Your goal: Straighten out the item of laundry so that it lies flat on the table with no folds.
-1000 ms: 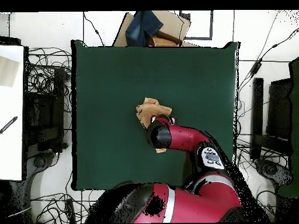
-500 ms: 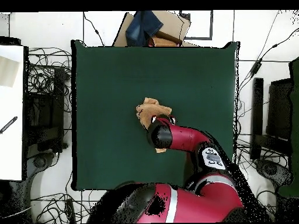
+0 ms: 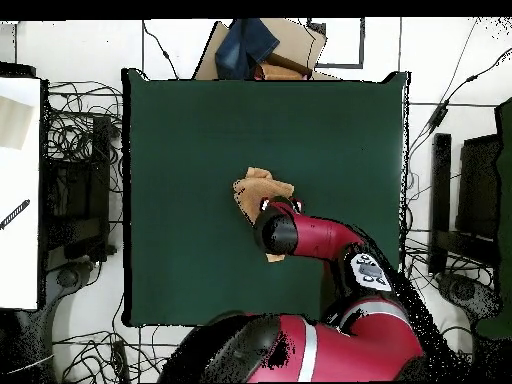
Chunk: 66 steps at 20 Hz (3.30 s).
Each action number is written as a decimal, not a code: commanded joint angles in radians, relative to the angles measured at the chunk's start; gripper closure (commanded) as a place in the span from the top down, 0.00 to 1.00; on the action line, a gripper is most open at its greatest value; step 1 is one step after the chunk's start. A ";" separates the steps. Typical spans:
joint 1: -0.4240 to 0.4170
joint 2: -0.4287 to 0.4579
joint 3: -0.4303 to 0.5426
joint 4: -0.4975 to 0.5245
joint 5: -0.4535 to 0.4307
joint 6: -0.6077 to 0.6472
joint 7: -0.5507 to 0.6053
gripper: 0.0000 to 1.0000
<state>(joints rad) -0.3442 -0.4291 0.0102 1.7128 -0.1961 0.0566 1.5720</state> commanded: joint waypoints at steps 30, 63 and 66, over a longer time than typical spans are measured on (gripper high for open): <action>0.009 -0.032 0.240 0.060 0.030 0.017 0.182 1.00; 0.200 0.048 0.020 -0.136 0.048 0.198 0.133 1.00; 0.140 0.101 0.092 -0.141 0.032 0.125 0.120 1.00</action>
<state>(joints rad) -0.2028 -0.4407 0.0593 1.6371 -0.1963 0.1098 1.5720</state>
